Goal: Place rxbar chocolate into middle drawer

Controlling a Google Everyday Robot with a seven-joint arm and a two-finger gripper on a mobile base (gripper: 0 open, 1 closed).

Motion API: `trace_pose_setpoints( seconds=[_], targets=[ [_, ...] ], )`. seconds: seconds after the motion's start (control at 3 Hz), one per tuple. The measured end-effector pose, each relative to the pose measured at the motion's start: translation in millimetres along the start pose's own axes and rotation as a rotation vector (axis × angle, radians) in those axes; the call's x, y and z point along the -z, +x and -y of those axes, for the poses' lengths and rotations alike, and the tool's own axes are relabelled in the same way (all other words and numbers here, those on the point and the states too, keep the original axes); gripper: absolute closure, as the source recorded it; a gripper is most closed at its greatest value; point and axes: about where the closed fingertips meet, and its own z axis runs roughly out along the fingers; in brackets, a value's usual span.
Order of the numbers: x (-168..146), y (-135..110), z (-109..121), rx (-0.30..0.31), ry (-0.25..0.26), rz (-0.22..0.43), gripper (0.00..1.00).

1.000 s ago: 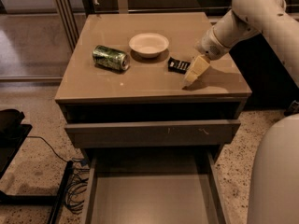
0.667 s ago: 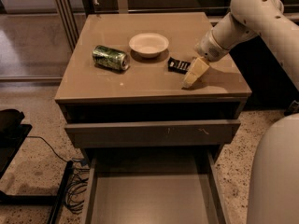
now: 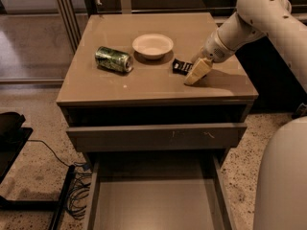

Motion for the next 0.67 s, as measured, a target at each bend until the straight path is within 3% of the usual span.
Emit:
trace_pose_setpoints(
  seconds=[0.67],
  targets=[
    [-0.1,0.0,0.0,0.0,0.0,0.0,0.88]
  ],
)
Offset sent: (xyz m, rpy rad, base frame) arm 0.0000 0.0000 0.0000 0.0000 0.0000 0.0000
